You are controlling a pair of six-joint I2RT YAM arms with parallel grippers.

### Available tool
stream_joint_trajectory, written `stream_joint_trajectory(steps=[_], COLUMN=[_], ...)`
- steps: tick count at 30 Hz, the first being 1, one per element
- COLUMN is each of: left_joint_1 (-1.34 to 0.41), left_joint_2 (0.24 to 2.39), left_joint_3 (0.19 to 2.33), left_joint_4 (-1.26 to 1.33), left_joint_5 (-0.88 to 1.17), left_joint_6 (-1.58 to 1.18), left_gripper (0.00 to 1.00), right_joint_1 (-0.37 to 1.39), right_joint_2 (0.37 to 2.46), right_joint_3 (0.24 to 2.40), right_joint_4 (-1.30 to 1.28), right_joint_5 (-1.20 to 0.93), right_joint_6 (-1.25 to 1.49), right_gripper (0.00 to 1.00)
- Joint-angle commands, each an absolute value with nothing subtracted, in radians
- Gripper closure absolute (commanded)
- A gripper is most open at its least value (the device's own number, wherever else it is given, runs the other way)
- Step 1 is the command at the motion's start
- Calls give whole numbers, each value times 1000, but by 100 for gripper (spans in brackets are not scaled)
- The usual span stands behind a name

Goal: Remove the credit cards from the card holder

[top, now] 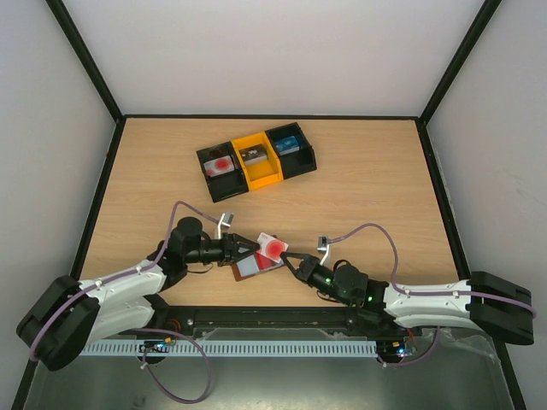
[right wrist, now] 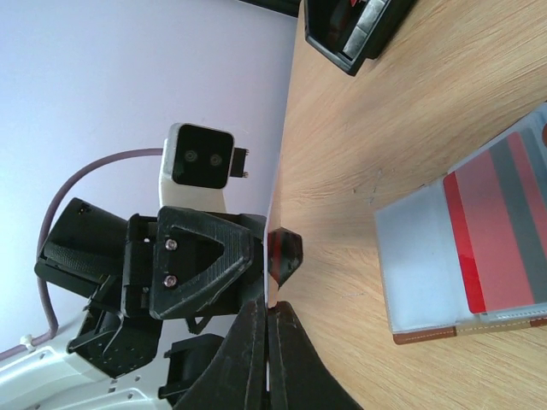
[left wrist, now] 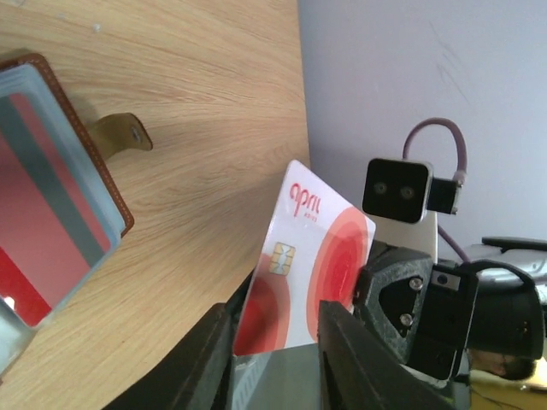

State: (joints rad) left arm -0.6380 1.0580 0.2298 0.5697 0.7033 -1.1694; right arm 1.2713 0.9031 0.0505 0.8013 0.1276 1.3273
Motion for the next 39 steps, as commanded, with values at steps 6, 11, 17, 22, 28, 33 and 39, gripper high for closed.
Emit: stream_joint_trajectory(steps=[6,11,17,22,28,33,39], left_joint_1=[-633,-633,-622,-567,-439,-349,-271], left_joint_2=[1001,986,946,884,857,903,1058], left_joint_3=[213,218,244,293,421,551,745], left_joint_4=[642,627,489,331,131,18,-124], left_joint_5=[730,726,663,601,484,327,133], left_joint_6=[-1215,-1209,-1145,-1089,-1005,-941,-901], left_gripper=[97,97,97,97,97,97,97], right_joint_1=[1278,1278,1278,1278,1278,1278,1278], right_joint_2=[893,881,830,730,607,563,572], right_joint_3=[25,26,22,24,8,9,15], right_joint_4=[830,793,687,530,425,373,354], right_joint_5=[141,157,195,245,285,292,285], right_joint_6=[1330,1330,1329,1313,1297,1272,1259], right_gripper=[98,91,62,26,2,2,2])
